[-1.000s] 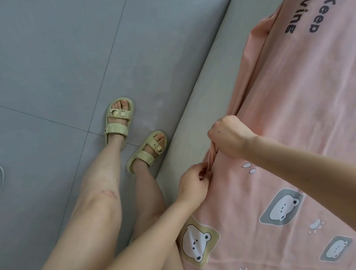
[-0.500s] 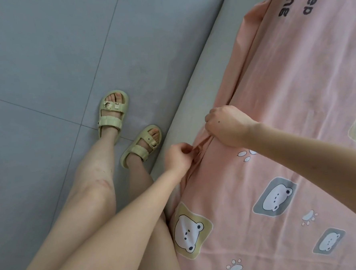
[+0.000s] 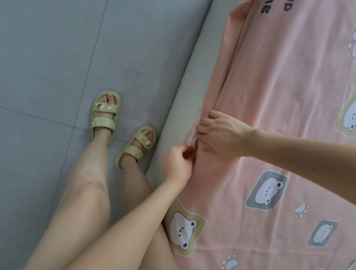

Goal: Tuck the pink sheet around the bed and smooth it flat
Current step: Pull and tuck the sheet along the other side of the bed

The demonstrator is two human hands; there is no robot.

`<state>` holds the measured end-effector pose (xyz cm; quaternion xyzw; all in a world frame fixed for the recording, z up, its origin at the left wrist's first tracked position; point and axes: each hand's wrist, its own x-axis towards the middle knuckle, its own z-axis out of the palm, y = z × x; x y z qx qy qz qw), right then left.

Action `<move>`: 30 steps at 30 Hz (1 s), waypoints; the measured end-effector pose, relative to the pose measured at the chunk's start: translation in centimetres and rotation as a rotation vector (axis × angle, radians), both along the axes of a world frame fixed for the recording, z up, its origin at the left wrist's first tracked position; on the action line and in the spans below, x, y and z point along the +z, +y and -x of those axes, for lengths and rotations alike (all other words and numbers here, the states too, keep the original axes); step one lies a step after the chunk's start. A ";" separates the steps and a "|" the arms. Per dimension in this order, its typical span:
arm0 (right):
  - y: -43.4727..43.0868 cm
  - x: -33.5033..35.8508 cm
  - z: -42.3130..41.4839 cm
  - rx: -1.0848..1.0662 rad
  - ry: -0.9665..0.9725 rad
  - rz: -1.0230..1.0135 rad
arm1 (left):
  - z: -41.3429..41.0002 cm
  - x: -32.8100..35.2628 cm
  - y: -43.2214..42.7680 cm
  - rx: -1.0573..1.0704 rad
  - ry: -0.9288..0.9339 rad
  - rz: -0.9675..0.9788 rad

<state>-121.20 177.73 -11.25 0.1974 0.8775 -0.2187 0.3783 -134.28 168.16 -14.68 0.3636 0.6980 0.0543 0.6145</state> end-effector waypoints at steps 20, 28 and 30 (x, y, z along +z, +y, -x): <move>-0.1 1.8 3.6 0.079 -0.407 0.075 | -0.2 0.6 0.9 -0.144 -0.214 0.147; 0.6 4.0 2.6 -0.029 -0.238 -0.011 | -2.4 0.6 0.4 0.207 -0.662 0.758; 2.2 3.1 1.8 -0.051 -0.191 -0.148 | -2.0 -0.2 1.2 0.134 -0.608 0.768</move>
